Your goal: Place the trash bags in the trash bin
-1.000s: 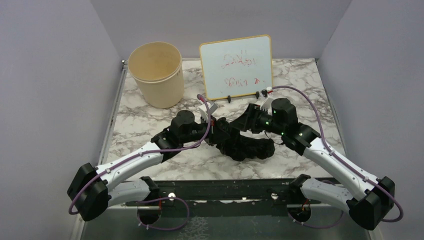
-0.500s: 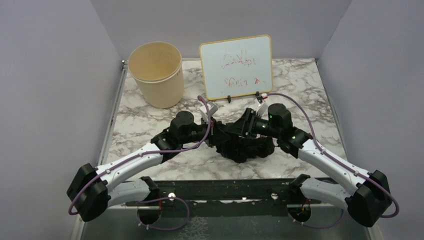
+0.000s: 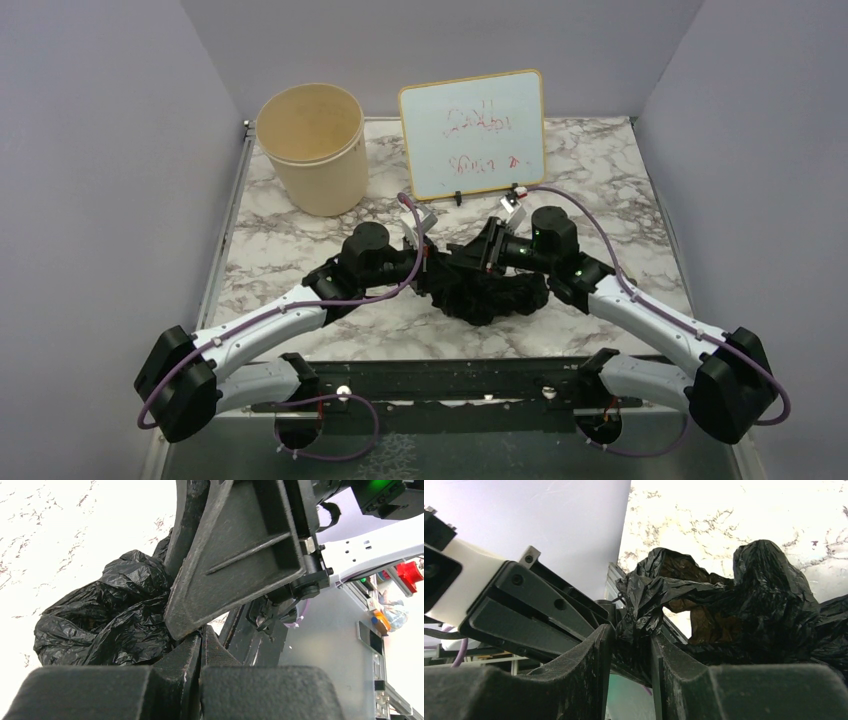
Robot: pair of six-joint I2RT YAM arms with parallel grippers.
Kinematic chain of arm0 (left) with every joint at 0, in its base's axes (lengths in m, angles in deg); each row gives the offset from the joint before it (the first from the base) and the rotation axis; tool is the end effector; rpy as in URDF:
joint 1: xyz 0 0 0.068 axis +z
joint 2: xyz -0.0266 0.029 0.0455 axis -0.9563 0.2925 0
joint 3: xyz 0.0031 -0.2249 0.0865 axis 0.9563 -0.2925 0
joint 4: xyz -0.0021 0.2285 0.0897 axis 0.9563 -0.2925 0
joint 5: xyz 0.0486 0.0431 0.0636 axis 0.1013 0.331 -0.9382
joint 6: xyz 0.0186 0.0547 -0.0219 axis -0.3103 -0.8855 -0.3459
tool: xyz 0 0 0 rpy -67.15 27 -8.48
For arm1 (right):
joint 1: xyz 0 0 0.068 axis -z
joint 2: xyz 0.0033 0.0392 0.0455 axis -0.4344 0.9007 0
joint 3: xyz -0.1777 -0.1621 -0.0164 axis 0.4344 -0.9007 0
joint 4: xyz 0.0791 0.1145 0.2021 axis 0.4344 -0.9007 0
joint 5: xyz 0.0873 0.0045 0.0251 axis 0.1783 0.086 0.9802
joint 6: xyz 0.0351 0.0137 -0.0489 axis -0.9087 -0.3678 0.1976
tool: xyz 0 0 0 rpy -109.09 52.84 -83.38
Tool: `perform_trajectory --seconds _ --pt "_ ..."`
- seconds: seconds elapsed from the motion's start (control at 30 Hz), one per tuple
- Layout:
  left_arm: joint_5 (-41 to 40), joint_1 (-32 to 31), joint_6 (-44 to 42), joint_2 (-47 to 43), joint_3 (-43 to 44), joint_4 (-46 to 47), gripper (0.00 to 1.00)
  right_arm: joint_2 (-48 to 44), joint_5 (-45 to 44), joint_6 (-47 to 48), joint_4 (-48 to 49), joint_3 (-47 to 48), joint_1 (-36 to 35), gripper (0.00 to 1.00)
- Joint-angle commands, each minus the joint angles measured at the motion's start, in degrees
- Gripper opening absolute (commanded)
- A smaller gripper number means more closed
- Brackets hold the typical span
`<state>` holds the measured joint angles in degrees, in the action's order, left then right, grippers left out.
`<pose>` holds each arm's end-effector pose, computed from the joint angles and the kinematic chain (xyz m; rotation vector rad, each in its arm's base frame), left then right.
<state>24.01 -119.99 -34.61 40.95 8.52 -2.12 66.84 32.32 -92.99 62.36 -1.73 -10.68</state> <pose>0.1618 -0.2035 0.2494 0.6900 1.8840 -1.2921 0.1928 0.1701 0.2454 0.0095 2.1757 1.5202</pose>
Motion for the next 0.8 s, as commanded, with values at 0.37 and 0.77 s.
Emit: perform_trajectory --seconds 0.37,0.77 --pt "2.55 -0.39 -3.50 -1.41 3.19 -0.79 0.00 1.39 6.02 3.71 0.69 2.24 -0.23 0.34" --pt "0.23 -0.38 -2.42 0.05 4.81 -1.60 0.49 -1.16 -0.29 1.77 0.45 2.40 0.47 0.00"
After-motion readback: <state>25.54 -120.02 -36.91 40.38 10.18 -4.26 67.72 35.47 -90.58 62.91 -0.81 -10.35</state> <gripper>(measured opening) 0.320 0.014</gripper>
